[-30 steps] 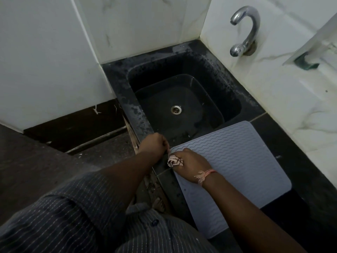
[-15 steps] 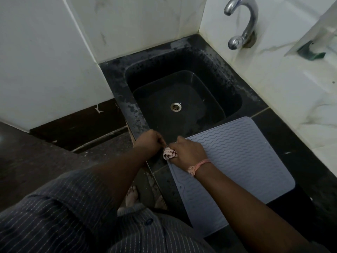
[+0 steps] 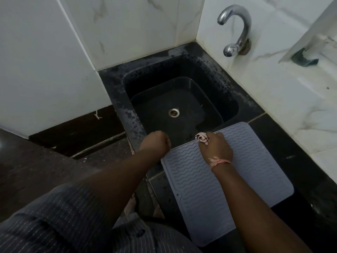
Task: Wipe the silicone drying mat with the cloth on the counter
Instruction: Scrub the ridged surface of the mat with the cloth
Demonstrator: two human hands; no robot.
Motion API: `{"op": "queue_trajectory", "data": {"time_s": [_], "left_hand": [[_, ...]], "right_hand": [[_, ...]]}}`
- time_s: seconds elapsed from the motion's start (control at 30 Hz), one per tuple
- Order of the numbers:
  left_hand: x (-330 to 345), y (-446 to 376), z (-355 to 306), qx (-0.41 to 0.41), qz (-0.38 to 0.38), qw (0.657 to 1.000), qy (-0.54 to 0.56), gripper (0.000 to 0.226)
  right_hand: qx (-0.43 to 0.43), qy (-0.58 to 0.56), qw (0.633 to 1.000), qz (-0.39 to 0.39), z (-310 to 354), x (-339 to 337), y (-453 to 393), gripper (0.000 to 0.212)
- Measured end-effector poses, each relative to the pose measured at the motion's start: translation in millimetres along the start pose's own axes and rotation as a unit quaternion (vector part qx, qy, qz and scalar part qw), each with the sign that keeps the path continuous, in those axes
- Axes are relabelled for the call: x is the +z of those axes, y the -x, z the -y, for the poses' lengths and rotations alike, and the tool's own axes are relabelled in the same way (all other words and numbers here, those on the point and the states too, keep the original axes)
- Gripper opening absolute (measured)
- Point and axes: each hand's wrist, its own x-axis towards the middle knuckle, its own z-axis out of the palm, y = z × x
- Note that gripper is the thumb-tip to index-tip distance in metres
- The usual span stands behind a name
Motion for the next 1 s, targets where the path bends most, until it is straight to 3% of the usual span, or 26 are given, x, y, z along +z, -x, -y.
{"op": "queue_trajectory", "data": {"time_s": [0.2, 0.37, 0.6, 0.77, 1.0], "left_hand": [[18.3, -6.0, -32.0, 0.056, -0.022, 0.998, -0.021, 0.014], [32.7, -5.2, -22.6, 0.088, -0.021, 0.991, -0.103, 0.016], [31.5, -9.4, -24.1, 0.064, 0.016, 0.996, -0.066, 0.013], [29.0, -15.2, -36.2, 0.074, -0.049, 0.993, -0.074, 0.014], [40.9, -22.4, -54.9, 0.084, -0.016, 0.99, -0.116, 0.014]], "right_hand": [[-0.109, 0.049, 0.992, 0.042, 32.8, 23.5, 28.4, 0.021], [-0.109, 0.091, 0.989, 0.03, 16.9, 12.9, 9.1, 0.025], [-0.013, 0.097, 0.995, 0.02, -19.7, -14.1, -25.2, 0.03], [-0.097, 0.037, 0.994, 0.038, 4.6, 7.6, 6.8, 0.021], [-0.09, 0.055, 0.994, 0.027, -9.7, 3.5, -9.8, 0.024]]}}
